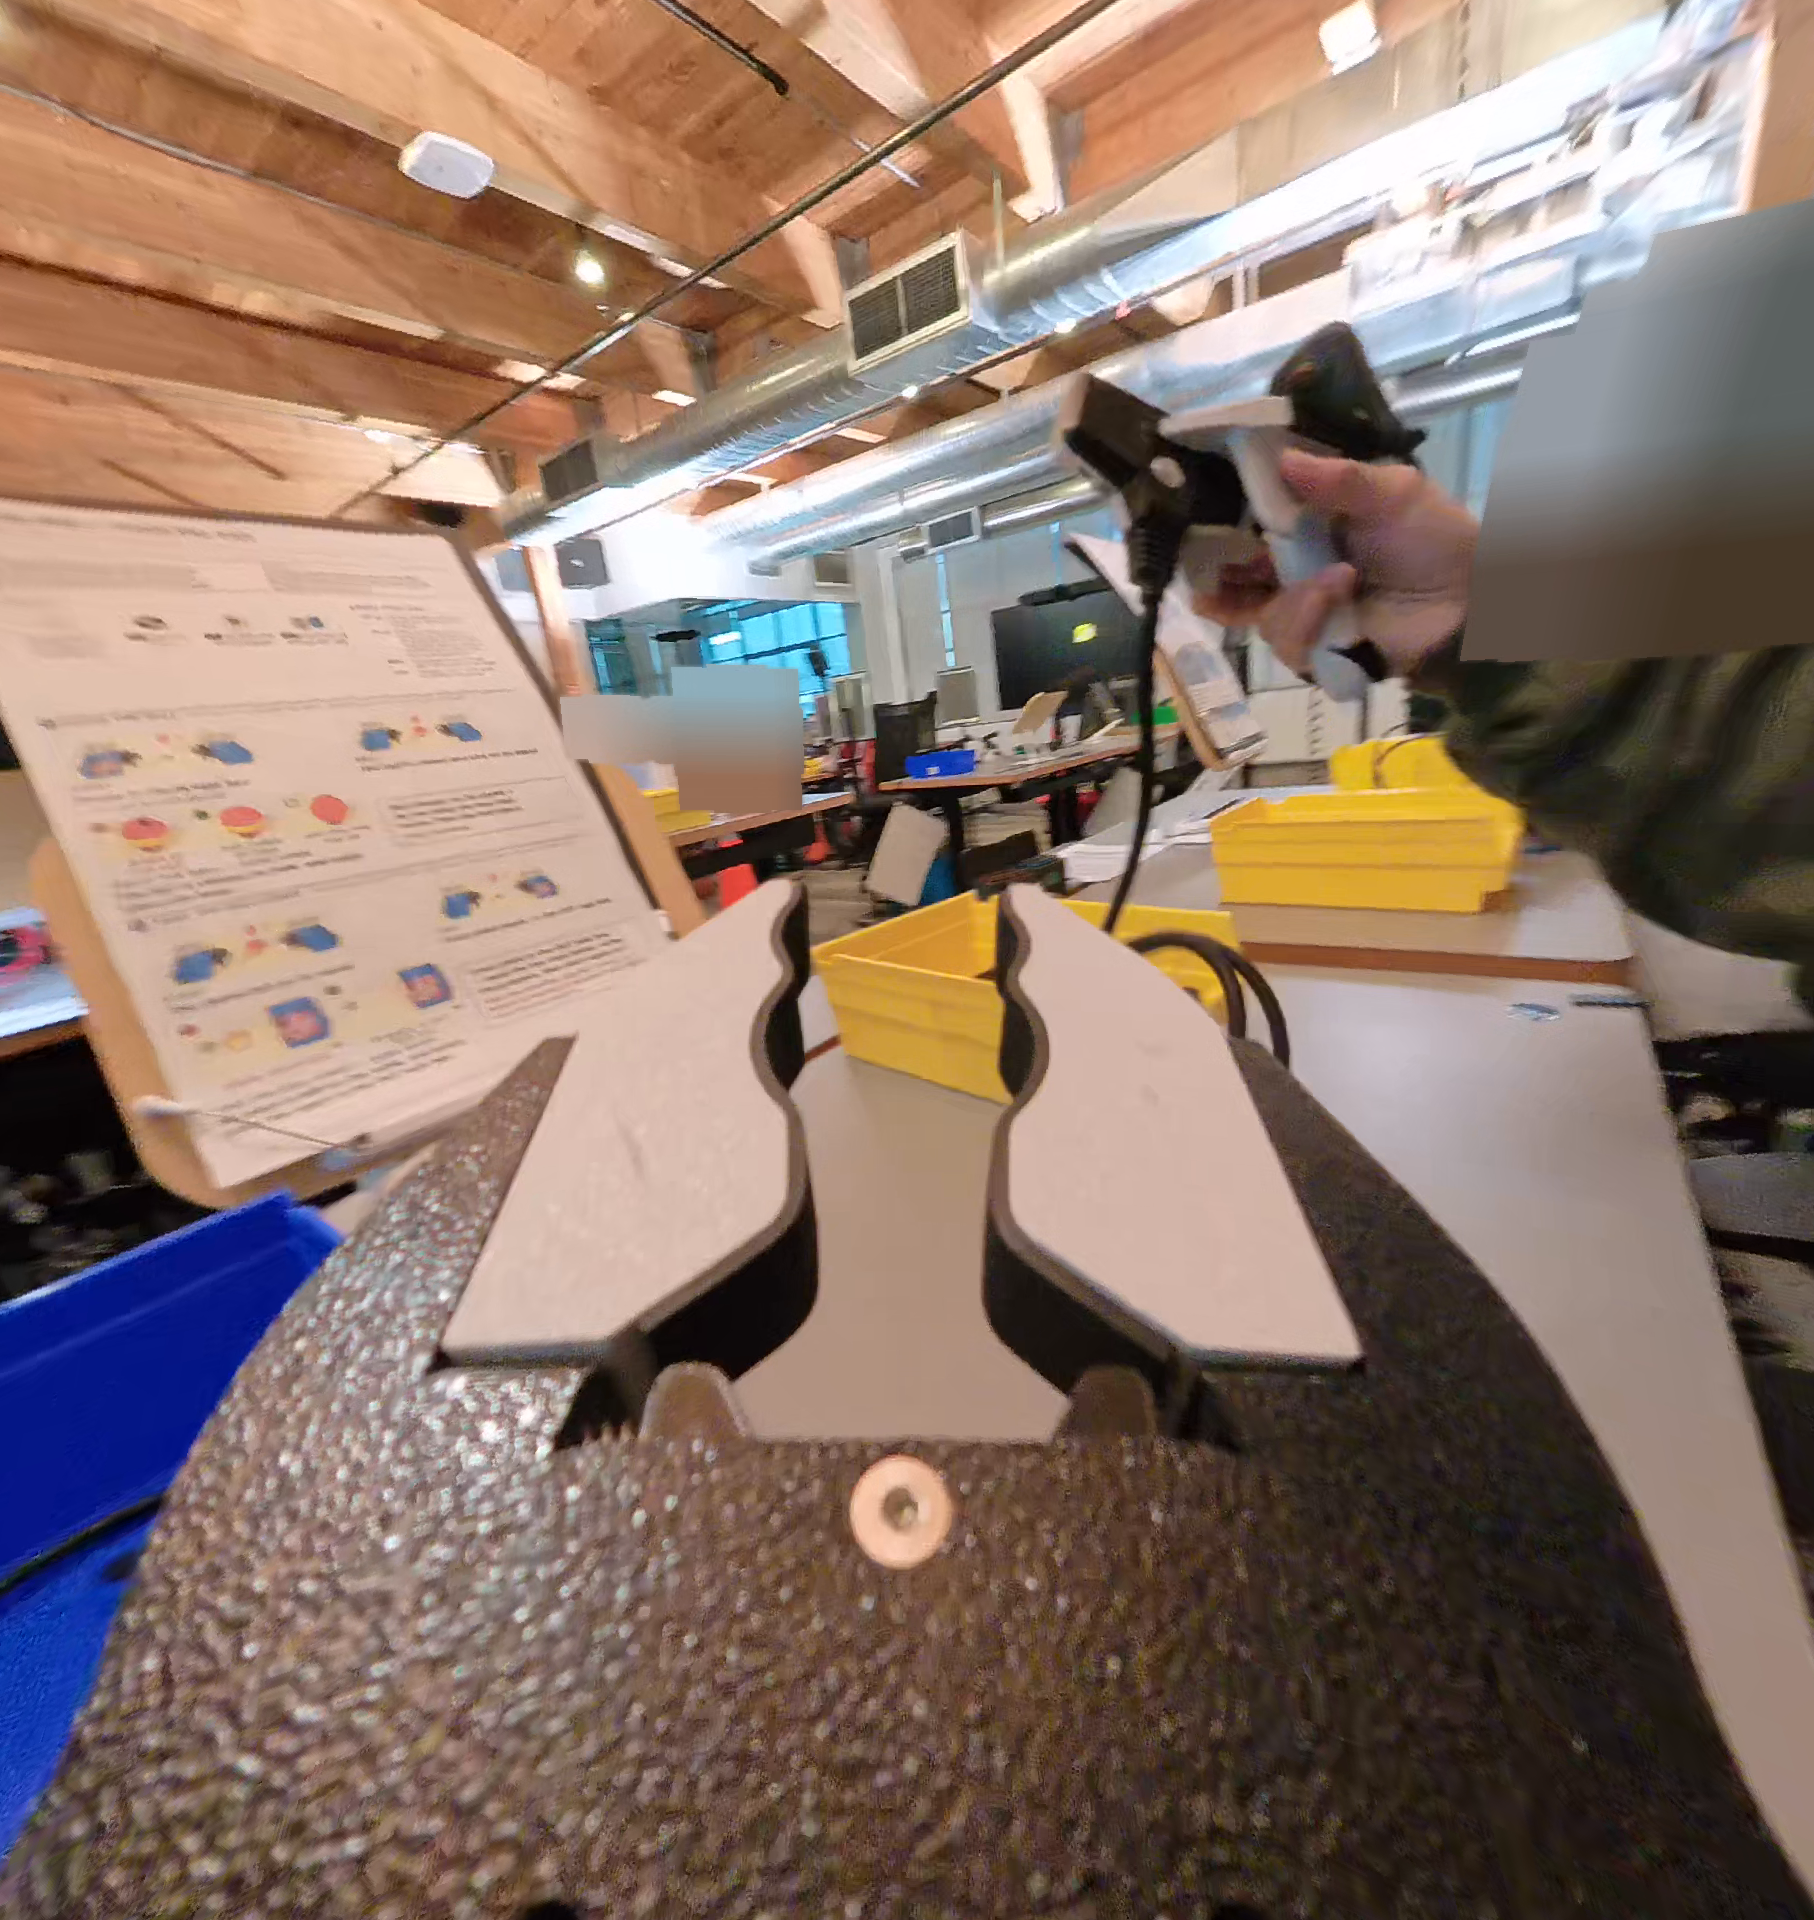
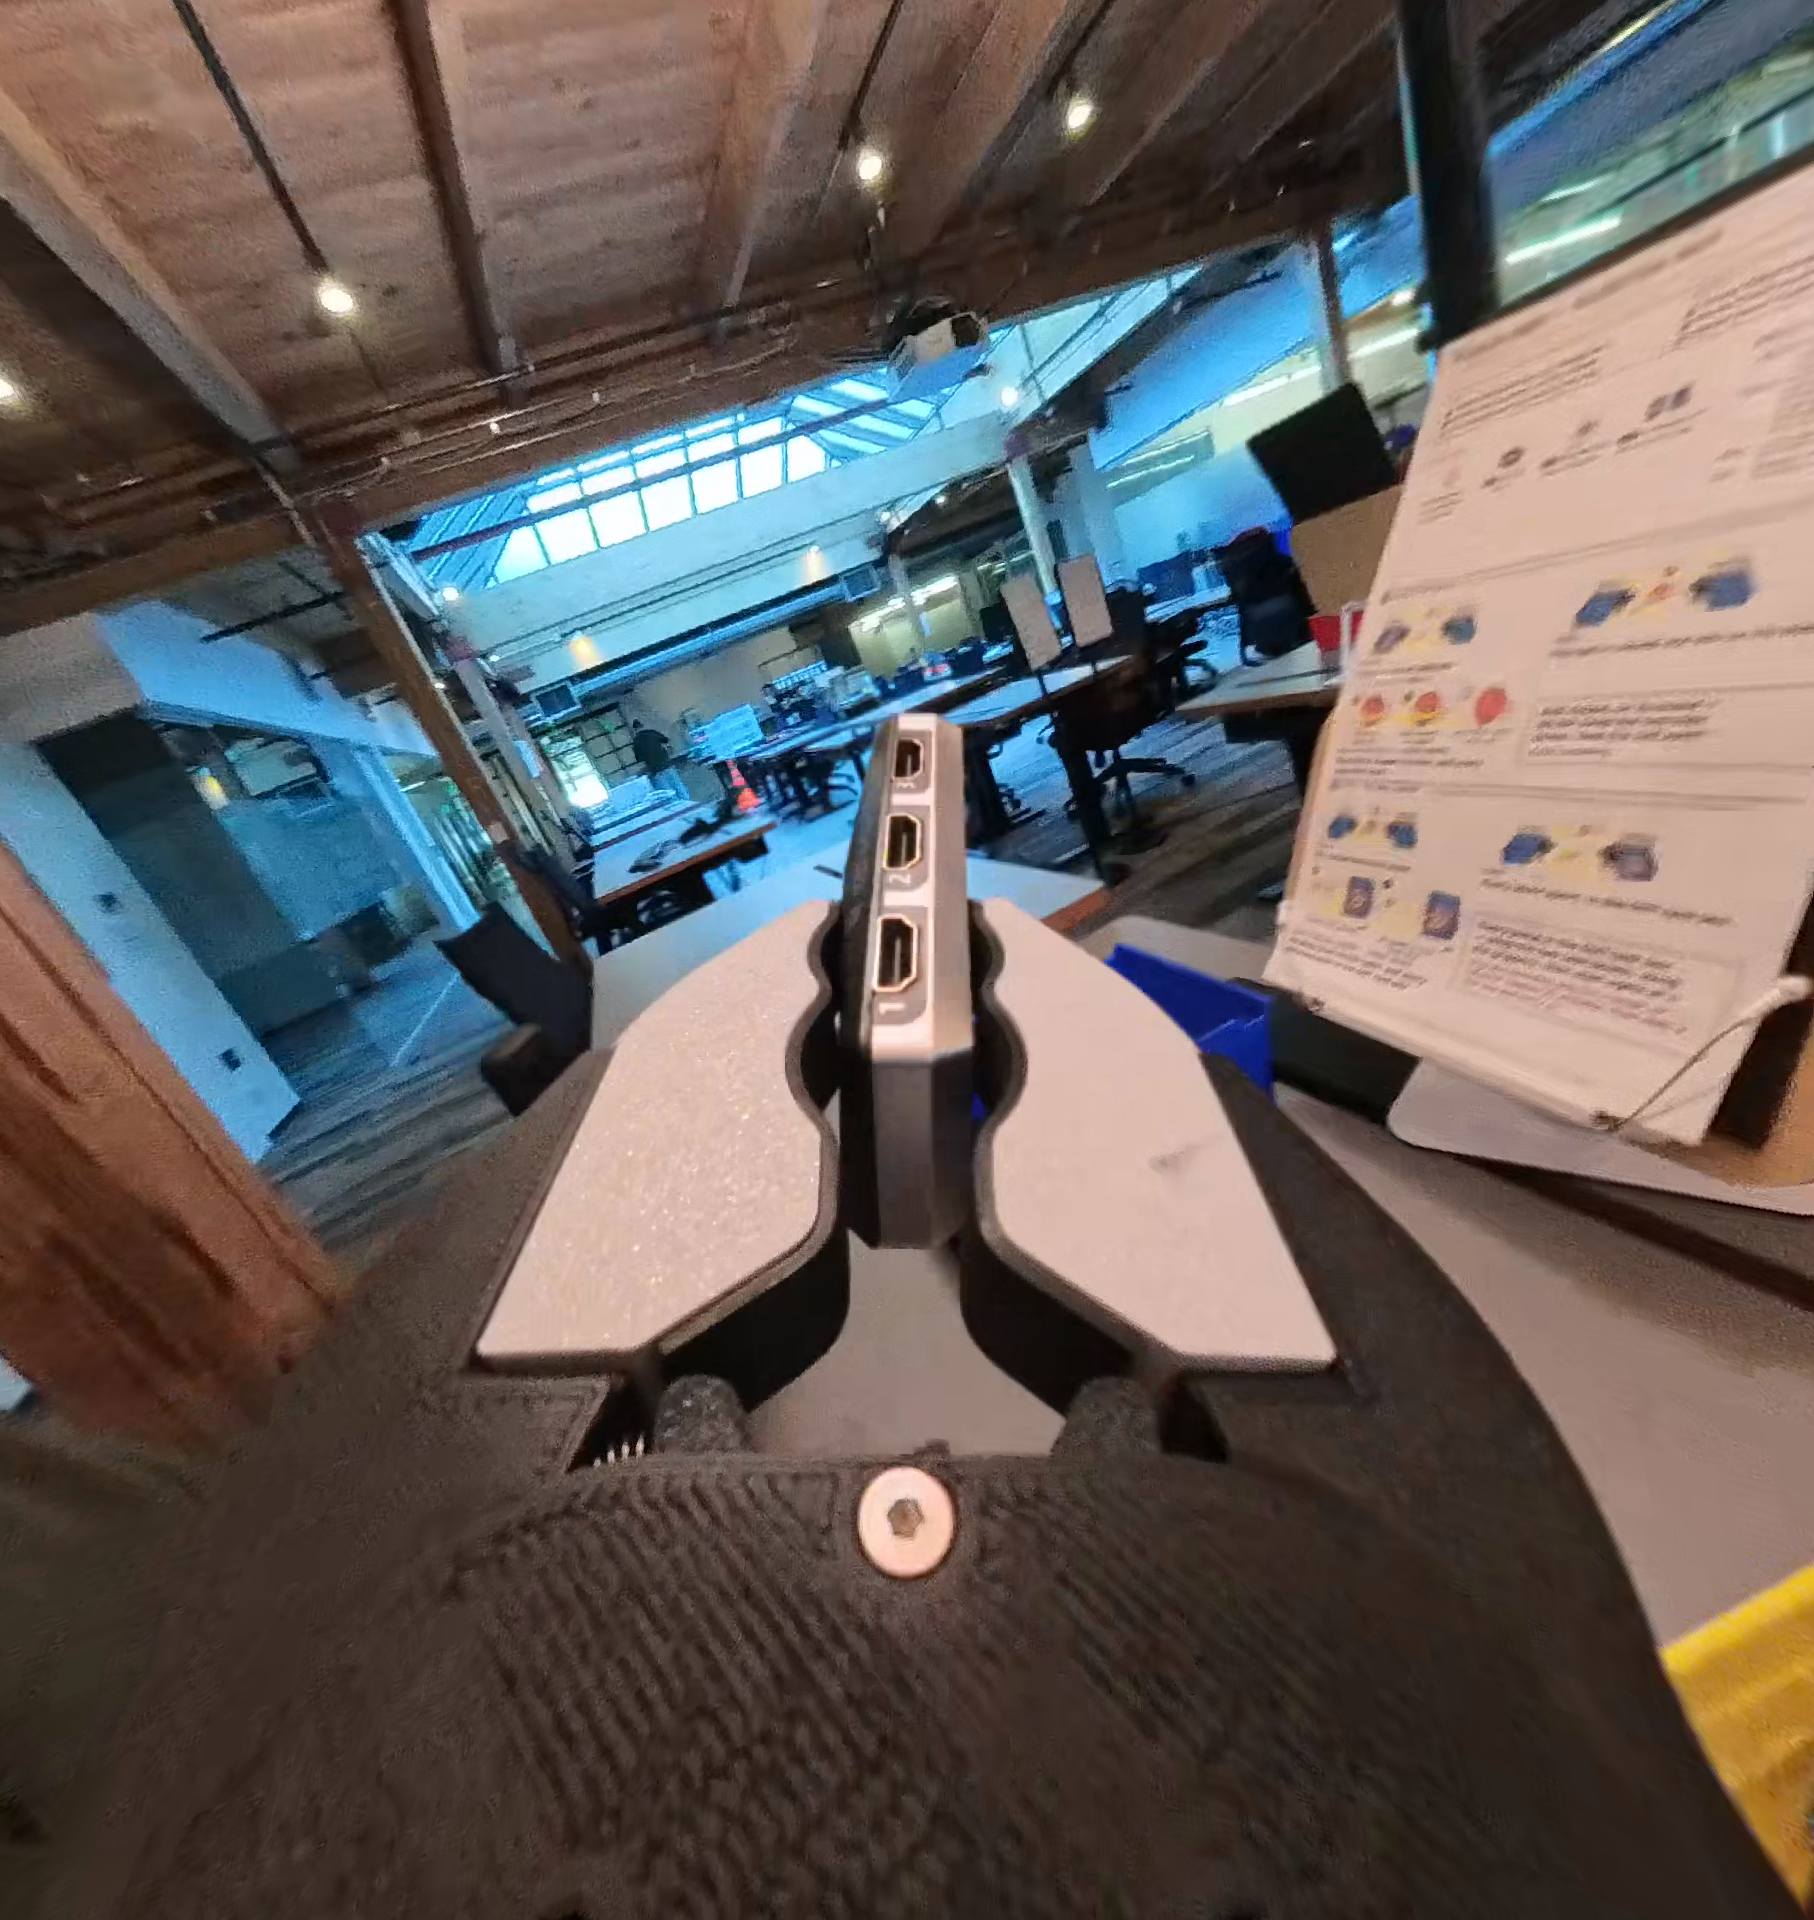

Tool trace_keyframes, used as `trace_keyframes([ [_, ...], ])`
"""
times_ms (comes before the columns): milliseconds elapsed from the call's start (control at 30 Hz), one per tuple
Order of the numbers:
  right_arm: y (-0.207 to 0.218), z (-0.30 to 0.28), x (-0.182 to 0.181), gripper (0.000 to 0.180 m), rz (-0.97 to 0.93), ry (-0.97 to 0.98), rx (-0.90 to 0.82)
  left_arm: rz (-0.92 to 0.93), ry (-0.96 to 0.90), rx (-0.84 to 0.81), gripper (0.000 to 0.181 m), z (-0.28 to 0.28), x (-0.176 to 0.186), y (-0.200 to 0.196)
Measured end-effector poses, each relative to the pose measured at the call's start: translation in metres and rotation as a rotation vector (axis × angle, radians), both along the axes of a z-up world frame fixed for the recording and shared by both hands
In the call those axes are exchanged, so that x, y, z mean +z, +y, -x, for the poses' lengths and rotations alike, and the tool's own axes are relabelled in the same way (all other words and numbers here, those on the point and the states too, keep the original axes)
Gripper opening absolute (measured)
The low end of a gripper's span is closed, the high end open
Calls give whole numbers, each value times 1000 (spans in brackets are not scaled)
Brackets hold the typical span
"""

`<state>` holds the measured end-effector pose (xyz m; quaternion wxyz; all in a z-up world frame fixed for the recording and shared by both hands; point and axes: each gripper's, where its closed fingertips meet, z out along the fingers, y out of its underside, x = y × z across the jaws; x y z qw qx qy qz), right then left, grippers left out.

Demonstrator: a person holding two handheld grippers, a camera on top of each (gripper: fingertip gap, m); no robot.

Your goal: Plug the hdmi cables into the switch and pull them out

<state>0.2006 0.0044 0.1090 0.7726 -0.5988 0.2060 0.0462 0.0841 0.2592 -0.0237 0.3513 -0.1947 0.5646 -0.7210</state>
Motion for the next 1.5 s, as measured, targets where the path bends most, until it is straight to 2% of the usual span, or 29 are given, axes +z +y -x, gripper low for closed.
trace_keyframes([
  [100, -23, -43, 28, 22, 61, -57, -138, 35, 33, -56, 32, -6, -7, -10],
  [200, -47, -89, 45, 22, 139, -111, -290, -12, 68, -81, 31, -12, -20, -24],
  [400, -97, -176, 53, 22, 278, -217, -558, -118, 111, -127, 31, -17, -42, -48],
  [500, -112, -208, 42, 22, 316, -265, -668, -142, 131, -144, 31, -20, -51, -56],
  [567, -119, -226, 23, 22, 363, -277, -730, -158, 148, -154, 31, -23, -58, -60],
  [700, -116, -240, -19, 22, 416, -291, -753, -179, 174, -169, 31, -26, -68, -65],
  [800, -116, -253, -35, 22, 483, -281, -772, -190, 187, -172, 31, -29, -75, -66],
  [867, -115, -258, -21, 22, 470, -288, -770, -189, 202, -183, 30, -30, -79, -67],
  [1067, -101, -254, 59, 22, 431, -405, -765, -190, 230, -192, 30, -35, -88, -68],
  [1133, -97, -253, 70, 22, 423, -404, -776, -190, 234, -196, 30, -36, -90, -69],
  [1200, -95, -259, 55, 22, 490, -374, -757, -188, 237, -204, 30, -36, -91, -71],
  [1267, -99, -266, 25, 22, 578, -348, -758, -190, 242, -203, 30, -37, -93, -71],
  [1400, -102, -269, -55, 22, 749, -275, -671, -194, 242, -205, 30, -36, -93, -69],
  [1500, -114, -266, -116, 22, 1002, -285, -626, -185, 234, -202, 30, -35, -90, -67],
])
